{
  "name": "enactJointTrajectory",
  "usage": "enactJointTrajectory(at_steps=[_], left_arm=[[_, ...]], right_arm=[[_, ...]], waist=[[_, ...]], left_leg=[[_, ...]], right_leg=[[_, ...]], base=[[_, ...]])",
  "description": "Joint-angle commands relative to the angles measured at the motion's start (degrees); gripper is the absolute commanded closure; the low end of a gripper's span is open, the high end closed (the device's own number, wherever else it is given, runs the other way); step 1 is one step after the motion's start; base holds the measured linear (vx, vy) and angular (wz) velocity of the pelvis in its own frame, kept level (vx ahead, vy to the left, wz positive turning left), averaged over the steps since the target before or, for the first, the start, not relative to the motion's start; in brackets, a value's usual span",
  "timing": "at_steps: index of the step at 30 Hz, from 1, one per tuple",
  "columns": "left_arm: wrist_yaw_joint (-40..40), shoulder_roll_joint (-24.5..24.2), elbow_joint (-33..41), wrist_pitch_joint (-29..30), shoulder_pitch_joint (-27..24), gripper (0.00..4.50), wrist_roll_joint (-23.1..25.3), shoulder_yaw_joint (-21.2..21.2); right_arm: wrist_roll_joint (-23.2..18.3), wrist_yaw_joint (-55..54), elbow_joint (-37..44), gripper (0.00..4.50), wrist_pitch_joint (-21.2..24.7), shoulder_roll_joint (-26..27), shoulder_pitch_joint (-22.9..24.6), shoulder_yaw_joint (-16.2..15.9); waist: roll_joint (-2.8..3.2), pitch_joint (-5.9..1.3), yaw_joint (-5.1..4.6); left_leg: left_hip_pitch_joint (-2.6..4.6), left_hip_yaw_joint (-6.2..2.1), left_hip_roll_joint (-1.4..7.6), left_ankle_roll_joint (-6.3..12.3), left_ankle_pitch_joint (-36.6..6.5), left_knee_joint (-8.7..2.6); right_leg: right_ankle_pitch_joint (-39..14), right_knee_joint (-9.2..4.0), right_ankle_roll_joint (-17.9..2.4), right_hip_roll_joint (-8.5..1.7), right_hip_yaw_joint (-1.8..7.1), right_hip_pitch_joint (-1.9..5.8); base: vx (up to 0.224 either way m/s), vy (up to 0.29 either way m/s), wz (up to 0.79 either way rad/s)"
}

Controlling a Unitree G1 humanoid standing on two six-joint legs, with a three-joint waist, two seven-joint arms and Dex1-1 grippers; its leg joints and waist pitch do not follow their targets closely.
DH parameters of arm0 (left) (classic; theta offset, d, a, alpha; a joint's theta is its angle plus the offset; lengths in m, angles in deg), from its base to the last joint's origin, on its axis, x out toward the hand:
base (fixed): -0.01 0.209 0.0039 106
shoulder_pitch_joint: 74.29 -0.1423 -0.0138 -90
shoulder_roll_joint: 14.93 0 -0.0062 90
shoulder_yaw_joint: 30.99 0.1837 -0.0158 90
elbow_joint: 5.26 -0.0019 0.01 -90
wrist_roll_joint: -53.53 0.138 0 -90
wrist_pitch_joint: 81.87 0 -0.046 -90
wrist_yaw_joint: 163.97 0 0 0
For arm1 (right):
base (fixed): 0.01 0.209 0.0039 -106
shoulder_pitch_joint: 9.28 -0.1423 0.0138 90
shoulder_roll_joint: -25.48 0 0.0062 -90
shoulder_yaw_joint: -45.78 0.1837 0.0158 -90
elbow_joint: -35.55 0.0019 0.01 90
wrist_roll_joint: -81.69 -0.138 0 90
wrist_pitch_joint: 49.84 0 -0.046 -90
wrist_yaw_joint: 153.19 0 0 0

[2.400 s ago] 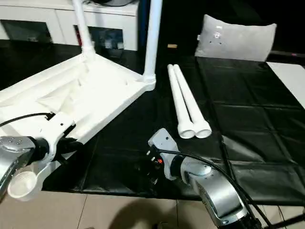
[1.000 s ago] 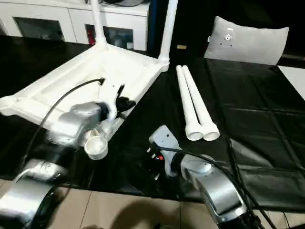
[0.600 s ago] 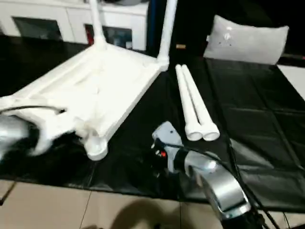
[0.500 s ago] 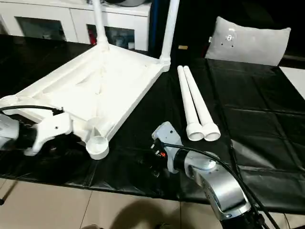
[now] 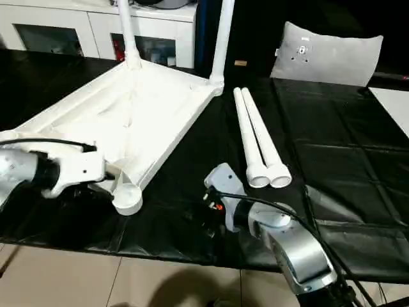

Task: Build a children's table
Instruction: Rotate table base

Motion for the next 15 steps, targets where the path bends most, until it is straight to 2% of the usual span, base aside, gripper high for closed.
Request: enactJointTrajectory(at_steps=[1,3,4,5,6,9,10,15], left_arm=[[-0.4,-0.5,-3.7,-1.7,0.9,2.25,3.3,2.0],[-0.2,-0.1,-5.3,-2.5,1.5,2.41,4.2,2.1],[-0.2,0.0,-5.6,-2.7,1.7,2.41,4.3,2.1],[-0.3,1.0,-7.8,-4.2,2.9,2.60,4.4,2.4],[-0.3,1.1,-7.9,-4.3,3.0,2.60,4.3,2.4],[-1.2,2.4,-11.9,-8.4,5.4,2.80,5.7,3.9],[-1.2,2.4,-11.9,-8.4,5.4,2.93,5.7,3.9],[-2.9,4.3,-15.9,-11.6,7.9,3.26,6.1,4.8]], right_arm=[[-0.3,1.1,1.0,0.00,-0.6,-1.1,0.2,0.0],[-0.5,1.6,1.2,0.00,-0.6,-1.3,0.3,0.0],[-0.7,2.0,1.5,0.00,-0.5,-1.4,0.4,-0.1],[-2.0,4.9,3.2,0.00,-0.1,-2.7,0.8,-1.2],[-2.1,5.1,3.3,0.00,-0.1,-2.7,0.9,-1.2],[-3.6,8.8,5.4,0.00,1.0,-4.8,1.1,-2.9],[-3.6,8.8,5.4,0.00,1.0,-4.8,1.1,-2.9],[-3.5,9.8,5.5,0.00,1.2,-5.3,0.6,-3.2]], waist=[[1.00,-3.33,-0.14],[1.10,-3.39,-0.13],[0.94,-3.38,-0.12],[1.01,-3.40,-0.06],[1.01,-3.48,0.01],[1.09,-3.60,0.23],[1.08,-3.63,0.37],[0.85,-3.62,0.41]], left_leg=[[0.18,-0.27,0.46,-2.13,-17.1,-4.54],[0.48,-0.28,0.69,-2.08,-17.2,-4.52],[0.45,-0.16,0.66,-2.00,-17.2,-4.43],[0.43,-0.16,0.58,-1.84,-17.2,-4.42],[0.52,-0.12,0.60,-1.74,-17.1,-4.37],[0.31,-0.14,0.79,-1.52,-15.8,-4.42],[0.48,-0.07,0.79,-1.52,-16.1,-4.33],[0.37,-0.14,0.82,-1.94,-16.3,-4.36]], right_leg=[[-25.1,-4.53,-6.0,-3.37,2.36,2.51],[-24.4,-4.66,-6.5,-3.38,2.37,2.23],[-23.5,-4.58,-6.9,-3.25,2.38,2.17],[-23.3,-4.60,-7.0,-3.17,2.35,2.25],[-22.7,-4.56,-7.1,-3.15,2.34,2.30],[-18.2,-4.03,-8.9,-3.19,2.38,2.56],[-18.2,-4.07,-9.0,-3.23,2.40,2.50],[-19.8,-4.10,-9.1,-3.45,2.41,2.59]], base=[[0.000,0.000,0.00],[0.000,0.000,0.00],[0.000,0.000,0.00],[0.000,0.000,0.00],[0.000,0.000,0.00],[0.000,0.000,0.00],[0.000,0.000,0.00],[0.000,0.000,0.00]])
